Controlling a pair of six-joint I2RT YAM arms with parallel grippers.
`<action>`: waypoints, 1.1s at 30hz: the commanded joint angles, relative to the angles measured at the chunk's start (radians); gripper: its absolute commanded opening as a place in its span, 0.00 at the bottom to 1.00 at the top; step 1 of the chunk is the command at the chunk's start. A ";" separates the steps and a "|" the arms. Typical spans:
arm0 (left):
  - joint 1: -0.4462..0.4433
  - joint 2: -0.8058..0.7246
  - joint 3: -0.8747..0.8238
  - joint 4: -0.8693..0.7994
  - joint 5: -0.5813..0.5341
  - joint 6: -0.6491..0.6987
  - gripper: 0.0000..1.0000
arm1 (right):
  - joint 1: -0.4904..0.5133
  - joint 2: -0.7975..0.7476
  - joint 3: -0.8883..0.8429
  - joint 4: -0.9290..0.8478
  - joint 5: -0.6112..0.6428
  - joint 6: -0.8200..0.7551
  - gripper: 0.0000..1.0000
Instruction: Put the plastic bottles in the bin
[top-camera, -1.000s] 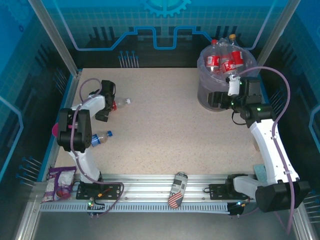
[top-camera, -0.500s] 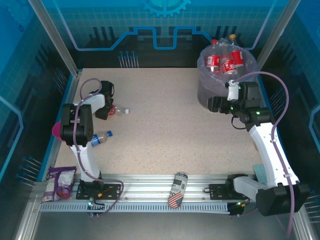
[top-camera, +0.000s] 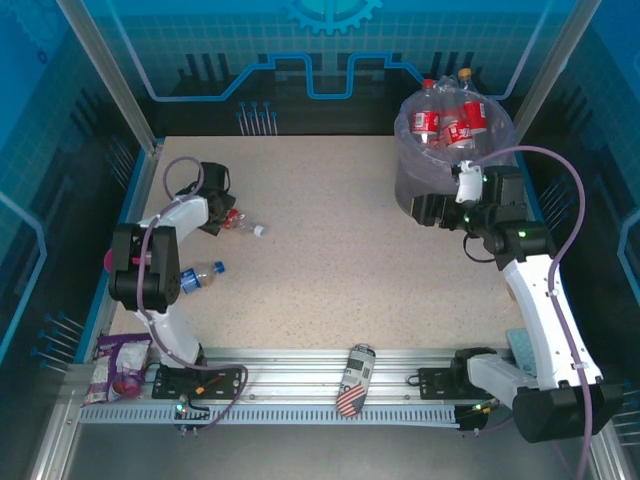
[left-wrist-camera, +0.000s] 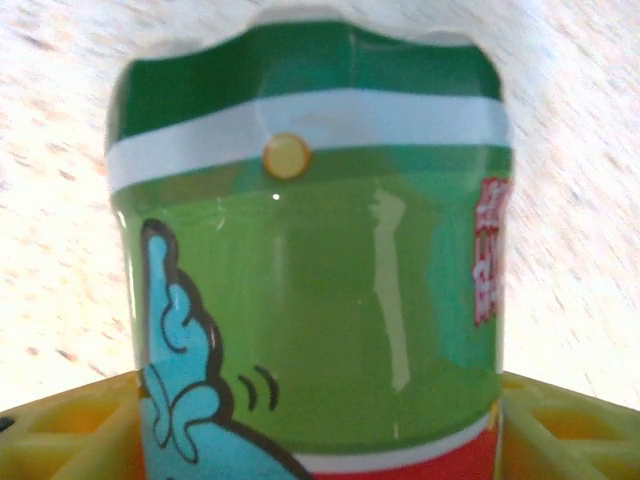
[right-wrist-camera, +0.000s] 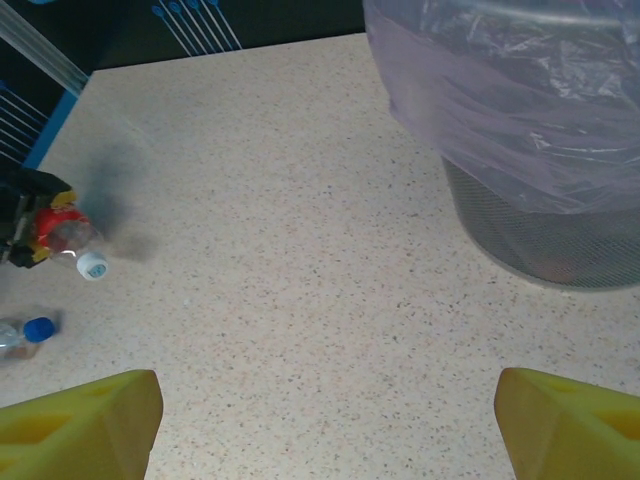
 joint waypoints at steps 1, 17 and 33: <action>-0.051 -0.079 -0.081 0.170 0.207 0.169 0.66 | 0.008 -0.032 0.029 -0.001 -0.022 0.019 0.87; -0.265 -0.134 -0.242 0.658 0.852 0.486 0.52 | 0.233 0.055 -0.221 0.323 -0.215 0.282 0.85; -0.381 -0.217 -0.346 0.836 0.905 0.626 0.48 | 0.253 0.103 -0.313 0.617 -0.278 0.452 0.84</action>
